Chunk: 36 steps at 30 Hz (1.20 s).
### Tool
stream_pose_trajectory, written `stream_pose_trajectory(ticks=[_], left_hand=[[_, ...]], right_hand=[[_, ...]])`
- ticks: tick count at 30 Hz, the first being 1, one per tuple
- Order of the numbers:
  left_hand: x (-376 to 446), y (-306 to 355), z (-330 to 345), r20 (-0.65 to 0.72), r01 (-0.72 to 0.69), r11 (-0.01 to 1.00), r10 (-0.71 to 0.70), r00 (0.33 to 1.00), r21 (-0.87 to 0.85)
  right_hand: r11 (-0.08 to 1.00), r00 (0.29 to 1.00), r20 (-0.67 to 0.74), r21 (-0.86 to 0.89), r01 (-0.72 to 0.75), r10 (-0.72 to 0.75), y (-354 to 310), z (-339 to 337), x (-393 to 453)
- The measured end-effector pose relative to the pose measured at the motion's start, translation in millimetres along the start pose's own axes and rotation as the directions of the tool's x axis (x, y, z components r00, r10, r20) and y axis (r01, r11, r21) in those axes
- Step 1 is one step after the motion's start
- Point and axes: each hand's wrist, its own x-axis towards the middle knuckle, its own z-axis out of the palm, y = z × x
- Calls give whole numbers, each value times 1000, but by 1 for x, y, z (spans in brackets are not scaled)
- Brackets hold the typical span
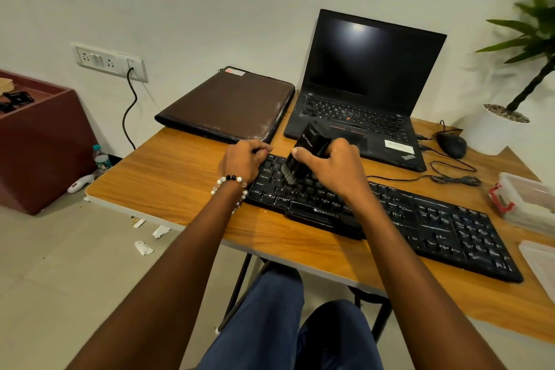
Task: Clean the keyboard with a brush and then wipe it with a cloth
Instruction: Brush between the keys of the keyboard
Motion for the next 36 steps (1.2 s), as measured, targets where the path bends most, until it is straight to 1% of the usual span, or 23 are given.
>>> stream_pose_trajectory(ticks=[1,3,6,9,11,14,15,17,20,23,25,28,29,33,36], left_hand=[[0,0,1,-1,-2,1000,2,1000,2],[0,0,1,0,6,1000,-6,1000,5],[1,-1,1,0,5,1000,-5,1000,0],[2,-2,2,-3,-9,1000,9,1000,-1],[2,-2,2,-5,-7,1000,7,1000,-2],[2,-2,2,-12,-13,1000,13,1000,9],[2,-3,2,-15,-15,1000,15,1000,10],[2,-3,3,-16,-13,1000,13,1000,10],[3,-3,3,-11,-9,1000,9,1000,2],[2,-2,4,-13,-3,1000,3,1000,9],[3,-3,3,-19,3,1000,-3,1000,12],[4,-6,0,-25,3,1000,-2,1000,10],[5,-7,0,-26,3,1000,-3,1000,8],[4,-2,3,-28,-3,1000,4,1000,16],[3,-4,4,-17,-11,1000,11,1000,4]], right_hand=[[1000,1000,-23,6,8,-8,1,3,-3],[1000,1000,-5,3,26,-26,2,5,-9],[998,995,93,-55,29,-24,2,-1,-10],[995,983,179,-93,-23,40,1,-14,-2],[995,986,155,-94,-43,58,1,-17,2],[999,999,-5,-33,-42,42,2,-6,1],[999,999,-31,-27,-32,31,3,-2,-2],[999,1000,-24,-33,1,-1,4,3,-10],[996,998,45,-70,46,-43,3,-2,-16],[996,988,155,-86,-16,29,5,-16,-11],[995,989,138,-92,-46,58,7,-19,-5],[997,998,-12,-30,-65,64,8,-11,-3],[998,997,-39,-23,-63,62,10,-7,-5],[999,999,-28,-32,-26,25,13,-6,-19],[995,997,66,-92,-32,38,11,-14,-22]])
